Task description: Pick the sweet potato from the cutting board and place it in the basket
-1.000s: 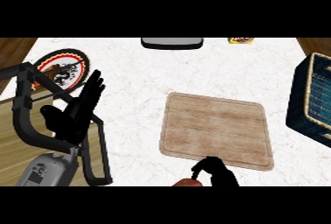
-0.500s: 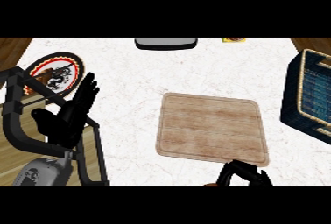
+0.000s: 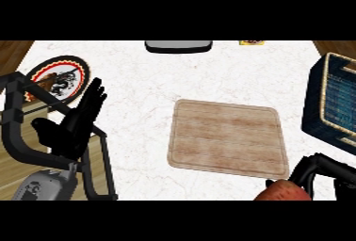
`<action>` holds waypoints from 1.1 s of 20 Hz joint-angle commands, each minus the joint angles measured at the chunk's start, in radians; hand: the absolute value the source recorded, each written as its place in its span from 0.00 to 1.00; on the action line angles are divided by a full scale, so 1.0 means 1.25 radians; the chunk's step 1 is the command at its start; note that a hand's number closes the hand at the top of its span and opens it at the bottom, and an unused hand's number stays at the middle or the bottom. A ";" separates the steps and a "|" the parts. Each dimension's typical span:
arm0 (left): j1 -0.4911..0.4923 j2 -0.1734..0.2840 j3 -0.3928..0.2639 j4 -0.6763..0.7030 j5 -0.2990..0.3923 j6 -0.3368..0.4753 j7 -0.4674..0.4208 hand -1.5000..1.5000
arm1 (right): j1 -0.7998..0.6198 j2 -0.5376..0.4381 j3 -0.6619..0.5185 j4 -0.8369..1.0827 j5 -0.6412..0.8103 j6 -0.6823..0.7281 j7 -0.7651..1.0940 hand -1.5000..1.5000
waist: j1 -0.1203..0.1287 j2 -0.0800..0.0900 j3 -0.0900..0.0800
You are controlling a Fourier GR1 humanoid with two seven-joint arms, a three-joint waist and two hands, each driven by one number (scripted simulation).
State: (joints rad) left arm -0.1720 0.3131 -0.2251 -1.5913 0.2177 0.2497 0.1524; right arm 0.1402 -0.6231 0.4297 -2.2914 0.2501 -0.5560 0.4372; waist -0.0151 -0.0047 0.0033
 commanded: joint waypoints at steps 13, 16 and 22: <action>-0.008 0.072 0.100 0.081 -0.012 0.008 -0.024 0.50 | -0.305 -0.116 -0.318 0.175 -0.123 0.104 0.235 1.00 | 0.033 0.010 -0.004; -0.011 0.046 0.072 0.066 -0.026 0.036 -0.003 0.50 | -0.363 -0.147 -0.347 0.255 -0.150 0.151 0.245 1.00 | 0.035 0.009 -0.003; -0.035 0.056 0.080 0.100 -0.027 0.023 -0.023 0.50 | -0.404 -0.146 -0.324 0.411 -0.136 0.198 0.164 1.00 | 0.039 0.015 -0.002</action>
State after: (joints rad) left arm -0.2112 0.2969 -0.2428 -1.5630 0.2230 0.2359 0.1332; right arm -0.3330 -0.7983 0.0329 -1.9072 0.0842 -0.3490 0.7082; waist 0.0242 0.0039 0.0050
